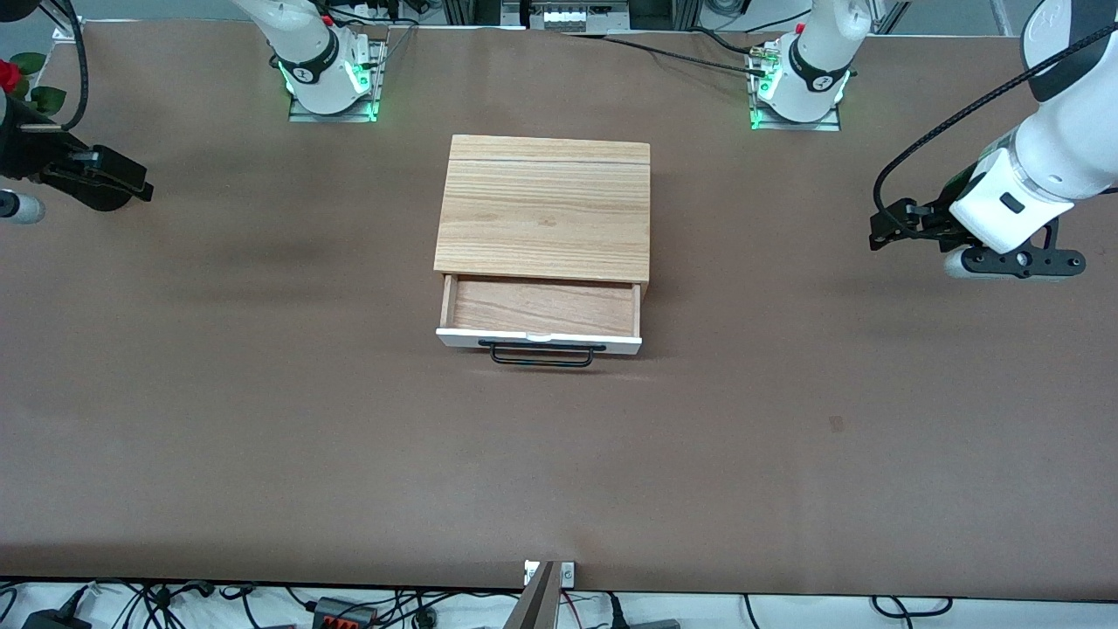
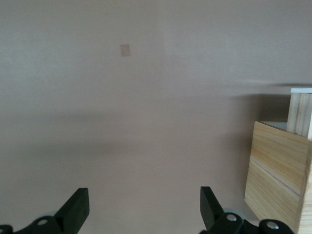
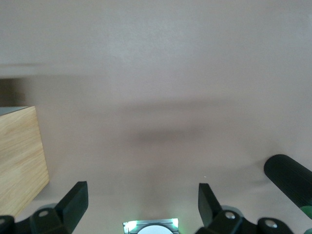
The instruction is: Pull top drawer with both arms simultaneously
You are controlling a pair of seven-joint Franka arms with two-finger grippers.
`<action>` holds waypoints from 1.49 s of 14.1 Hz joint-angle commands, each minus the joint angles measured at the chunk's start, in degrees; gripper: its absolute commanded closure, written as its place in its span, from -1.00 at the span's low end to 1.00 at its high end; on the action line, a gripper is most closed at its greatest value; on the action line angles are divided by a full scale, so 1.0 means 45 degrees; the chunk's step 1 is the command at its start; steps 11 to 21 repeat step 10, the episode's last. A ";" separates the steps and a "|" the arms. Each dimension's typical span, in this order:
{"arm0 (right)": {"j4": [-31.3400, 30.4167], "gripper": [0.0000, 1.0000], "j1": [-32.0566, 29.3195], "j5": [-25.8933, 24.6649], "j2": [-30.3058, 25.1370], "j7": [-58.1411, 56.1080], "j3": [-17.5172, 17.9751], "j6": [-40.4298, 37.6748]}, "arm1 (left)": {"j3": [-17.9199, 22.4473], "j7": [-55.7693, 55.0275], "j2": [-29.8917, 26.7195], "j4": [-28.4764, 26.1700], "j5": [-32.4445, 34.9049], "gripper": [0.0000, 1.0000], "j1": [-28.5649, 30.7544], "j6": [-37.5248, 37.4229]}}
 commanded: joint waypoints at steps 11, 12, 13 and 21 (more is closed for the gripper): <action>0.0147 -1.00 -0.0188 0.0086 -0.0004 0.0194 0.0185 -0.0134 | -0.0136 -0.0180 -0.0156 -0.0055 0.0364 -1.00 0.0034 0.0078; 0.0147 -1.00 -0.0188 0.0086 -0.0004 0.0194 0.0185 -0.0134 | -0.0136 -0.0180 -0.0156 -0.0055 0.0364 -1.00 0.0034 0.0078; 0.0147 -1.00 -0.0188 0.0086 -0.0004 0.0194 0.0185 -0.0134 | -0.0136 -0.0180 -0.0156 -0.0055 0.0364 -1.00 0.0034 0.0078; 0.0147 -1.00 -0.0188 0.0086 -0.0004 0.0194 0.0185 -0.0134 | -0.0136 -0.0180 -0.0156 -0.0055 0.0364 -1.00 0.0034 0.0078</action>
